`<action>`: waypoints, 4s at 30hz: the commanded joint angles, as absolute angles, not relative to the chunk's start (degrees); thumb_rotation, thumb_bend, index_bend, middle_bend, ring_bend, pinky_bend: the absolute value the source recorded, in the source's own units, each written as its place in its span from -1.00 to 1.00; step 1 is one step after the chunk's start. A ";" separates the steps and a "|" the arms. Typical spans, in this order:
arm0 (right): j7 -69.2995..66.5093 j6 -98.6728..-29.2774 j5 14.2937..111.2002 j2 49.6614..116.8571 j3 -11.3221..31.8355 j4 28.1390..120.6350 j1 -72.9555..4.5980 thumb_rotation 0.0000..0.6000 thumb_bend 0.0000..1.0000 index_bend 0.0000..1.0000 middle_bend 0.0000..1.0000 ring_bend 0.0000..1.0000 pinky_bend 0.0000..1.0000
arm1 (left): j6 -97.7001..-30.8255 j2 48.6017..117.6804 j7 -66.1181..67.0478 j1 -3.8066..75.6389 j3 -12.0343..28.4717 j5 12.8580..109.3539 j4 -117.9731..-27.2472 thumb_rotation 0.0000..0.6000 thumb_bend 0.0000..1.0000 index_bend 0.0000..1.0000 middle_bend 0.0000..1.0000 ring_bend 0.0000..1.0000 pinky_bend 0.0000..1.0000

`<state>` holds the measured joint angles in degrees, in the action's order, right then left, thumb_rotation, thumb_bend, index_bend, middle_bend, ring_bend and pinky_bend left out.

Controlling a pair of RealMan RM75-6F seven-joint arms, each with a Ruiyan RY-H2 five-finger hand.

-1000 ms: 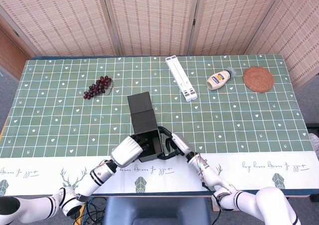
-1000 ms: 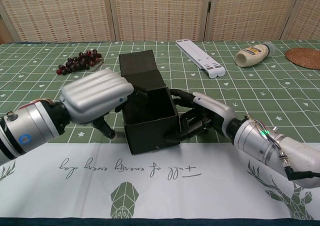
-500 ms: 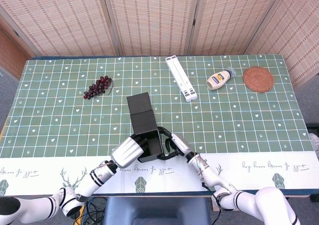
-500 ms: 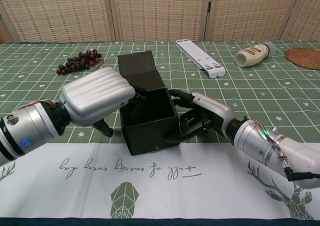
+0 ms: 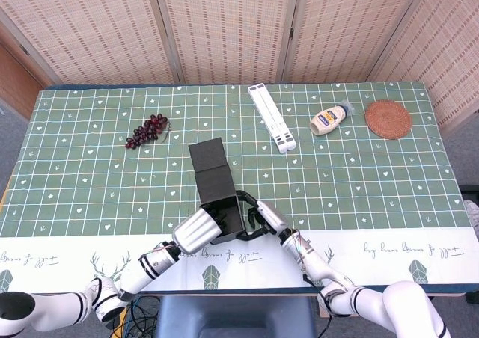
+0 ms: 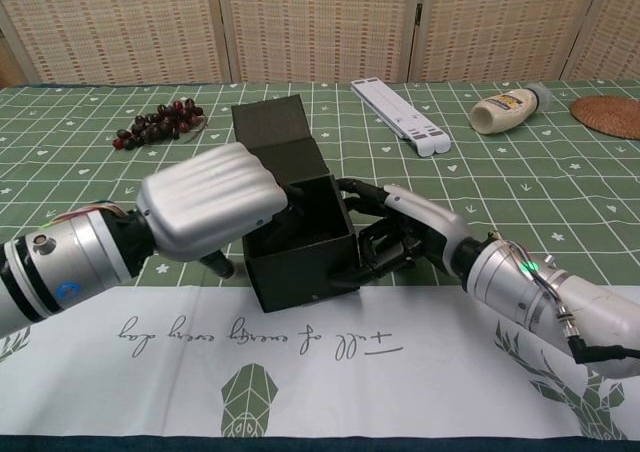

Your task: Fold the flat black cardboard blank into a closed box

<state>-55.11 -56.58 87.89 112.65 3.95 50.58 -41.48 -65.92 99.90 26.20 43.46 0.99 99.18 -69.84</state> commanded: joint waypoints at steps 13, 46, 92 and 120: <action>-55.33 -56.81 87.92 112.70 4.00 50.61 -41.49 1.00 -0.39 -0.81 -0.33 0.44 0.84 | -65.52 100.15 25.60 44.34 0.95 99.54 -69.19 1.00 -0.94 0.38 0.13 0.13 0.18; -52.11 -53.21 82.36 112.83 10.97 54.73 -44.64 1.00 -0.39 -0.81 -0.34 0.44 0.83 | -73.13 87.97 22.69 39.55 3.51 96.53 -80.35 1.00 -0.94 -0.46 -0.45 0.00 0.16; -29.94 -57.37 79.70 83.26 15.65 89.79 -40.67 1.00 -0.99 -1.00 -1.00 -0.01 0.43 | -55.41 79.10 -27.25 34.12 5.09 78.47 -88.01 1.00 -0.94 -1.00 -1.00 -0.06 0.36; -30.92 -58.05 78.76 80.60 13.91 91.73 -38.78 1.00 -0.99 -1.00 -1.00 -0.01 0.43 | -46.27 89.81 -42.44 37.12 7.83 75.90 -76.88 1.00 -0.94 -1.00 -1.00 -0.04 0.44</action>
